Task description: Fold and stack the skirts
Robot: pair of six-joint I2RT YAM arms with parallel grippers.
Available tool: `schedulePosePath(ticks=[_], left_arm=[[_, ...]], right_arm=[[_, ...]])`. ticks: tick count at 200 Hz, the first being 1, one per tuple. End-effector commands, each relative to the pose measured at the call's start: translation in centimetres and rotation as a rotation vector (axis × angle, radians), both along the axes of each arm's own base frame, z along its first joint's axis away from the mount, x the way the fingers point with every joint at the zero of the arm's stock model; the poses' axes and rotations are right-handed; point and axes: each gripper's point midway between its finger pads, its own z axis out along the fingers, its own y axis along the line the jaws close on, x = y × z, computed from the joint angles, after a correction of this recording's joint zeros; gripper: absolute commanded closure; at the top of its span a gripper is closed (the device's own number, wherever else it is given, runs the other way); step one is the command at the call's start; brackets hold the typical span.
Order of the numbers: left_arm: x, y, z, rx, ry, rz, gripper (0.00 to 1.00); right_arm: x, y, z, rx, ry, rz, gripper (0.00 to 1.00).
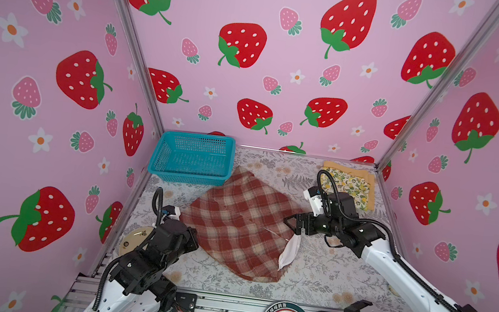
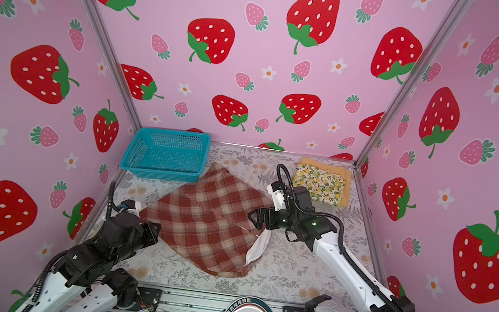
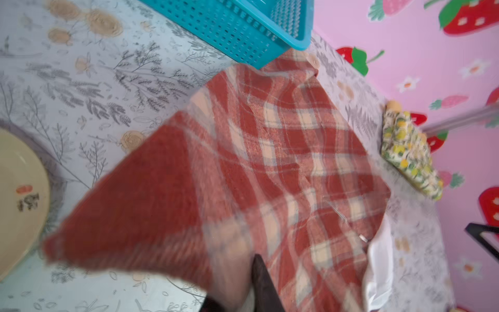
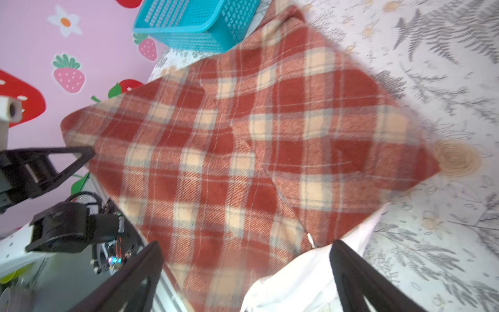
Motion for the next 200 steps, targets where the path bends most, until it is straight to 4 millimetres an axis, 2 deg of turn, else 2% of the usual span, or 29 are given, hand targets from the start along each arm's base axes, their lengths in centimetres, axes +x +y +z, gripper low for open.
schedulePosePath(ticks=[1,12,23,43,51,53,97,118,151,176,200], left_arm=[[-0.8,1.5,-1.7,-0.018,0.040,0.112,0.64],[-1.1,1.8,-2.2,-0.034,0.049,0.143,0.50],[-1.5,2.2,-2.3,-0.044,0.050,0.166,0.28],[-1.7,2.6,-1.9,-0.066,0.019,0.192,0.21],[-1.5,2.4,-1.5,-0.082,-0.003,0.182,0.02],[-1.4,2.3,-1.4,-0.086,-0.008,0.177,0.00],[0.7,0.3,-0.9,-0.091,0.003,0.117,0.01],[1.9,-0.7,-0.7,-0.089,0.006,0.090,0.01],[3.2,-2.1,-0.5,-0.114,0.005,0.052,0.01],[3.7,-3.5,-1.3,-0.153,0.017,0.010,0.01],[3.8,-4.1,-2.3,-0.159,0.048,-0.009,0.01]], right_arm=[[2.5,-0.9,-1.5,-0.026,0.000,-0.051,0.00],[2.8,-0.9,-2.4,-0.016,0.024,-0.046,0.00],[2.9,-0.9,-3.5,-0.021,0.040,-0.047,0.00],[3.4,-1.2,-5.4,-0.036,0.064,-0.057,0.00],[3.4,-1.2,-5.9,-0.027,0.077,-0.058,0.00],[3.4,-1.2,-5.9,-0.022,0.079,-0.057,0.00],[3.8,-1.6,-7.3,0.001,0.114,-0.090,0.00],[4.7,-2.2,-8.2,0.019,0.132,-0.115,0.00],[6.2,-1.7,-9.5,0.059,0.171,-0.115,0.00],[7.0,-1.3,-10.7,0.080,0.199,-0.113,0.00],[7.6,-0.8,-10.8,0.115,0.205,-0.108,0.00]])
